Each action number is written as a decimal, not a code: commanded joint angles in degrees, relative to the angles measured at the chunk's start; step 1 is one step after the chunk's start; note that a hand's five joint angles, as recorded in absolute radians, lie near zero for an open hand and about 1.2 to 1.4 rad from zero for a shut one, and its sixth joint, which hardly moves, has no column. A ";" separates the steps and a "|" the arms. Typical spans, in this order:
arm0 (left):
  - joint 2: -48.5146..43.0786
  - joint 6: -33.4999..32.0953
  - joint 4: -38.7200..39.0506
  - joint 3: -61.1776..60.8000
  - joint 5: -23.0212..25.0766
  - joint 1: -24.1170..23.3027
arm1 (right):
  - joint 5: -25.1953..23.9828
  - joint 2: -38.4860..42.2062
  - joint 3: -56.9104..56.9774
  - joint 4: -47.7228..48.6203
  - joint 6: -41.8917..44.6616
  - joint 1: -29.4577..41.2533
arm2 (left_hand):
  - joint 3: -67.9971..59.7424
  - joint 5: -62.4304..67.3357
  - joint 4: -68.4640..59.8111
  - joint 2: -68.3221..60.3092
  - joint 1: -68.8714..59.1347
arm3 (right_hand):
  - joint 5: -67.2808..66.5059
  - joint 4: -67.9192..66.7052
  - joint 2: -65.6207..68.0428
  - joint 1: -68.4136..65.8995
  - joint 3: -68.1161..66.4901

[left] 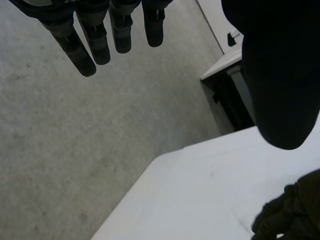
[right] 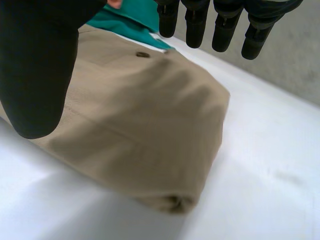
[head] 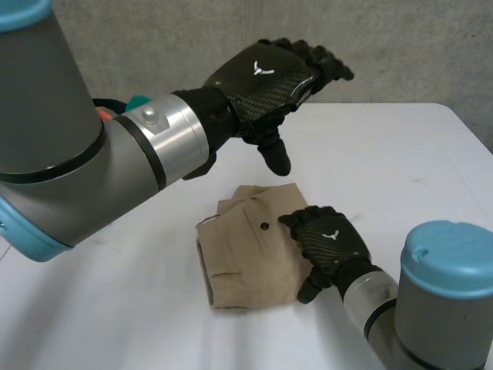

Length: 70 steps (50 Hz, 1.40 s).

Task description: Fold the laundry.

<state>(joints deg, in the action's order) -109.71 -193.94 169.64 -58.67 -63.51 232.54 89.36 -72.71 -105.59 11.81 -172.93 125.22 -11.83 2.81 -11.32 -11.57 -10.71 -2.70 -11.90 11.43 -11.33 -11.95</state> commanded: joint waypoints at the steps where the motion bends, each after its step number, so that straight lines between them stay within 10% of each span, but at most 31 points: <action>1: 1.25 0.40 -0.27 0.83 -0.04 -0.60 | 0.73 0.99 1.35 -3.81 -13.48 -2.96 | 1.83 -2.81 1.32 1.57 0.71 | 2.70 1.90 -1.43 1.33 1.95; 17: 1.43 1.72 -0.36 -0.22 -0.48 0.11 | 0.03 12.59 7.06 1.81 -11.64 -4.37 | 1.83 -2.81 1.32 1.57 0.71 | -0.15 -0.94 1.42 -1.52 -0.90; 19: 1.52 1.81 -0.19 -0.57 -0.48 0.20 | 0.38 13.21 7.76 2.51 -11.11 -4.37 | 1.83 -2.81 1.32 1.57 0.71 | -8.36 -9.15 9.63 -9.72 -9.10; 22: 1.52 1.90 -0.10 -0.84 -0.48 0.46 | 0.20 14.79 9.34 4.62 -10.15 -4.37 | 1.83 -2.81 1.32 1.57 0.71 | -64.75 -65.54 66.02 -66.11 -65.49; 24: 1.69 1.90 -0.10 -0.84 -0.48 0.55 | 0.38 15.93 10.92 5.50 -9.18 -4.29 | 1.83 -2.81 1.32 1.57 0.71 | -67.30 -68.10 68.57 -68.67 -68.05; 34: 3.80 3.48 0.51 -2.24 -0.48 1.16 | 1.08 19.62 23.04 7.88 -8.82 -10.60 | 1.83 -2.81 1.32 1.57 0.71 | -67.30 -68.10 68.57 -68.67 -68.05; 48: 4.95 5.33 2.10 -1.71 -0.48 0.63 | 13.56 48.00 77.78 -17.60 -10.06 -29.76 | 1.83 -2.81 1.32 1.57 0.71 | -67.30 -68.10 68.57 -68.67 -68.05; 54: 4.86 5.59 1.83 -0.84 -0.48 0.46 | 11.02 59.25 95.90 -22.36 -7.43 -37.06 | 1.83 -2.81 1.32 1.57 0.71 | -67.30 -68.10 68.57 -68.67 -68.05; 66: 3.54 5.33 1.75 -0.75 -0.57 -0.86 | 3.54 61.29 96.09 -21.13 -6.72 -43.83 | 1.83 -2.81 1.32 1.57 0.71 | -67.30 -68.10 68.57 -68.67 -68.05; 69: 3.37 5.33 1.75 -0.83 -0.57 -0.86 | 3.54 61.20 96.27 -22.18 -5.49 -44.71 | 1.83 -2.81 1.32 1.57 0.71 | 2.70 1.90 -1.43 1.33 1.95; 70: 3.37 5.33 1.66 -0.92 -0.57 -0.77 | 3.63 61.29 96.44 -22.36 -4.79 -44.98 | 1.83 -2.81 1.32 1.57 0.71 | 1.63 0.83 -0.36 0.26 0.88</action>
<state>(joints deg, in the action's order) -105.96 -188.60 171.43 -59.40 -64.08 231.82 93.26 -11.19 -8.87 -9.60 -179.39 81.43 -11.83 2.81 -11.32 -11.57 -10.71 -38.25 -51.45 47.80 -45.28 -49.49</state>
